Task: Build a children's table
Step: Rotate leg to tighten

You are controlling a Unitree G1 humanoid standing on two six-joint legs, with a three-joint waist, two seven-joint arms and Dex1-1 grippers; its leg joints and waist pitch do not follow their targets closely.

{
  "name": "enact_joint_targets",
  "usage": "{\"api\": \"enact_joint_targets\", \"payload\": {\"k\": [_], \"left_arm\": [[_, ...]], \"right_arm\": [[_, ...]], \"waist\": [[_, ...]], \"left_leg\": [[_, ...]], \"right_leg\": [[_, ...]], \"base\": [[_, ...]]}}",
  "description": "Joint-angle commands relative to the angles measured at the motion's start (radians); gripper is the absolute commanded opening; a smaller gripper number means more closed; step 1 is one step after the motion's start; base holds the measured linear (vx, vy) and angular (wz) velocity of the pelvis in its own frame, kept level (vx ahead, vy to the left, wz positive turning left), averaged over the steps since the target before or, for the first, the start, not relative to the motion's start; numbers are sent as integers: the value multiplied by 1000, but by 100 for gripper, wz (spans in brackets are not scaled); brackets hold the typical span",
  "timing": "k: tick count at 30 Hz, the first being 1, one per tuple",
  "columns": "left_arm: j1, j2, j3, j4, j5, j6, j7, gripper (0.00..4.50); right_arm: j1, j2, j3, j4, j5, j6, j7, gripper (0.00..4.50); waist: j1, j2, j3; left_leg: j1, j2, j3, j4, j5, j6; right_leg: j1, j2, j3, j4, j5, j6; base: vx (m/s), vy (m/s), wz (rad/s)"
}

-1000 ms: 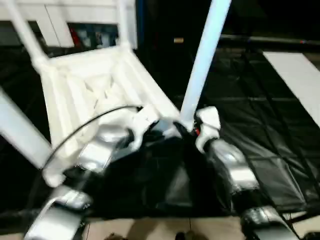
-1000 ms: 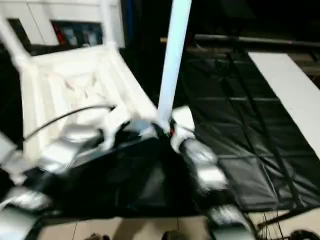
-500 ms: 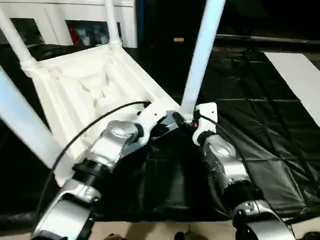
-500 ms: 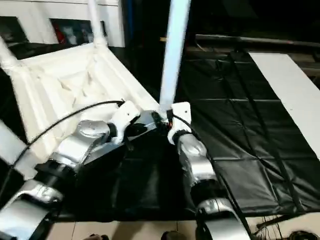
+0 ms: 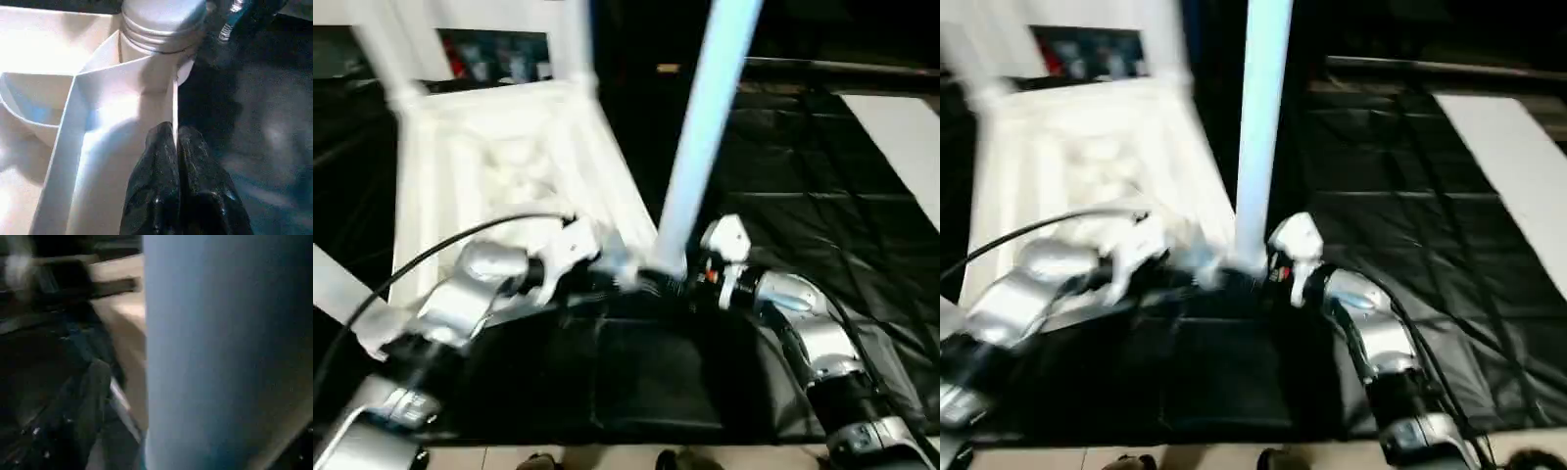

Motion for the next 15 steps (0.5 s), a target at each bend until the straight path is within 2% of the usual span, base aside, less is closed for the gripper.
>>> {"api": "enact_joint_targets", "payload": {"k": [1,3,10,15], "left_arm": [[52,34,-92,-17,1,29,-104,0],[58,56,-91,-31,-5,23,-132,0],[63,83,-81,-39,-11,13,-160,0],[66,85,-75,-47,-12,17,-152,0]], "right_arm": [[22,-47,10,-40,23,24,77,403],[24,-70,26,-44,9,15,113,403],[22,-104,57,-39,-19,-3,160,403],[14,-108,60,-17,-21,1,161,403]], "waist": [[-6,9,-43],[-9,5,-45],[-11,3,-45],[-11,2,-48]], "left_leg": [[7,20,10,-52,-92,99],[6,16,11,-49,-83,96],[4,15,11,-48,-88,90],[6,15,12,-44,-54,101]], "right_leg": [[52,-45,31,-47,67,-271],[56,-46,31,-46,85,-275],[59,-49,33,-47,55,-271],[60,-47,32,-40,110,-283]], "base": [[0,0,0],[0,0,0],[0,0,0],[0,0,0]]}}
